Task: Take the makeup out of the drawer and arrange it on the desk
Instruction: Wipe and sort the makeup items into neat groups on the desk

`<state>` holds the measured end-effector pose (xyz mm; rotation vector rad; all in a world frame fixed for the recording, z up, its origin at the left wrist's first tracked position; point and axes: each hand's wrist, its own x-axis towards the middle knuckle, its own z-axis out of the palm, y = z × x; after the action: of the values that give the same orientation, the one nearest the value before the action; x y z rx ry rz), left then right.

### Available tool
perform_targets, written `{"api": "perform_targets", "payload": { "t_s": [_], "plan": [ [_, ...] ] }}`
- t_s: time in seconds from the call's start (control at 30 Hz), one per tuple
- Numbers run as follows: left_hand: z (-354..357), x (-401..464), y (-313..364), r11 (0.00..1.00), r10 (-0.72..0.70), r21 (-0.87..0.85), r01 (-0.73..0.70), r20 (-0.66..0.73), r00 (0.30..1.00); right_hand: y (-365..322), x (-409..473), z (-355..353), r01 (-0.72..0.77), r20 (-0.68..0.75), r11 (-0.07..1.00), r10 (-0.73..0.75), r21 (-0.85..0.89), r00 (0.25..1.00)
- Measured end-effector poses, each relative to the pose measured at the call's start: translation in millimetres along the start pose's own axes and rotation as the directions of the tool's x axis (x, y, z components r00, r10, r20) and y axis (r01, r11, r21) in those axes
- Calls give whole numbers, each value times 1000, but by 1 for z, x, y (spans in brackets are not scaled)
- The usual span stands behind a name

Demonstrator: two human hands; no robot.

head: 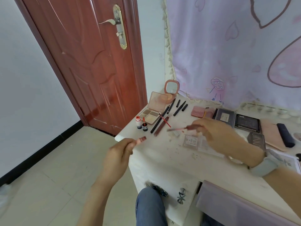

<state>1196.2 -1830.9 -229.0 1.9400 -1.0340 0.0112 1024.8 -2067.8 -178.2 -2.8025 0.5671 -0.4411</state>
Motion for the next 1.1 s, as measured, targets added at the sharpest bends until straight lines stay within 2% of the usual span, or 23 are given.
{"api": "perform_targets", "payload": {
  "t_s": [0.07,0.13,0.2,0.37,0.6,0.73,0.93,1.1],
  "plan": [
    [-9,1,-14,981,-142,-152,123,-123,982,4,7,-1,-113,-37,954,128,279,991],
    [-9,5,-22,927,-251,-323,189,-163,954,-7,9,8,-145,-40,839,194,524,980],
    [-3,13,-26,895,-289,-400,196,-185,939,-27,10,26,-110,-93,792,205,600,974],
    [16,45,-32,865,-345,-453,217,-220,913,-83,26,76,-79,-194,736,278,672,941],
    [24,70,-44,923,-230,-348,164,-158,960,-106,55,125,-178,-245,864,323,472,914],
    [29,74,-53,943,-190,-300,143,-133,973,-110,59,136,-192,-325,926,300,324,897],
    [32,76,-60,946,-183,-287,150,-92,979,-110,65,140,-187,-299,959,246,211,922],
    [33,74,-67,971,-172,-179,158,-65,983,-113,65,140,-211,-366,963,259,167,894]
  ]
}}
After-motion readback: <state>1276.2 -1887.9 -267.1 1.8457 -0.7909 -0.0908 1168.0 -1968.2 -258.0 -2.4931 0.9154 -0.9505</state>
